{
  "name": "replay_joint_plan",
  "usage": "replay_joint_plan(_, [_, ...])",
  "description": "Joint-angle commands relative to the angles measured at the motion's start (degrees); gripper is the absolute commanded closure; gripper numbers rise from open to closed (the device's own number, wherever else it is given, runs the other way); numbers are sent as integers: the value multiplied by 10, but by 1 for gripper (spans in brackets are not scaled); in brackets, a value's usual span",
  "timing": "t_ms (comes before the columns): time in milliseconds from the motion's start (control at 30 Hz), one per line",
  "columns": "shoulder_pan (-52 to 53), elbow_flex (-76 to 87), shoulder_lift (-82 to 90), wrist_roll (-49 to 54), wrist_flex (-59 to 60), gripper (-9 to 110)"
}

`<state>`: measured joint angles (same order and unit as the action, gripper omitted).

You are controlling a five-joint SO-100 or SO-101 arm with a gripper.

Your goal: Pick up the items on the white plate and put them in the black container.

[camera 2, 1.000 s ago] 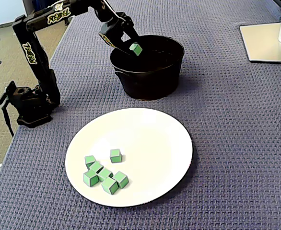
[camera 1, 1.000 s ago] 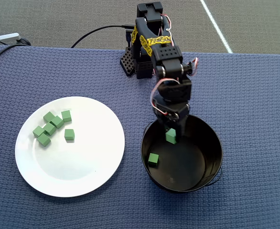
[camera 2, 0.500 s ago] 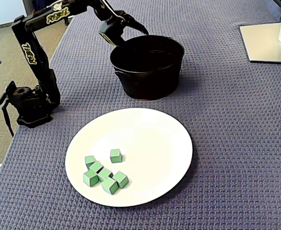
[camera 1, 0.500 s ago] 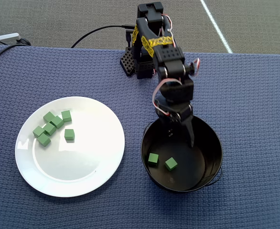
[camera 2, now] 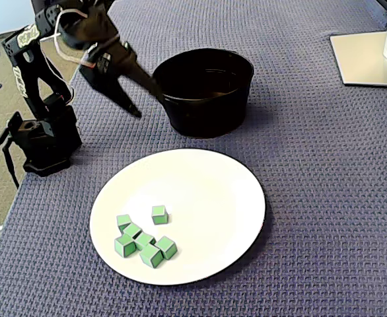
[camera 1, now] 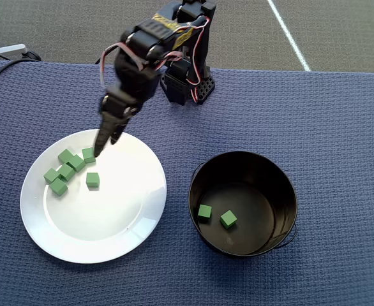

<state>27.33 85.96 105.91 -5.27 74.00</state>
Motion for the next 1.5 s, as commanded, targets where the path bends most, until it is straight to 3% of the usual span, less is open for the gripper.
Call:
replay_joint_plan(0, [37,7,-41,-26,-16,77])
replay_joint_plan(200, [32,-38,-193,-36,-47,76])
replay_joint_plan(367, [20,-140,-295,-89,60,77])
replay_joint_plan(700, [82,-168,-363,-53,48,78])
replay_joint_plan(967, [98,-197,-412,54,22,78])
replay_joint_plan(1467, [80,-191,-460,57,-10,81])
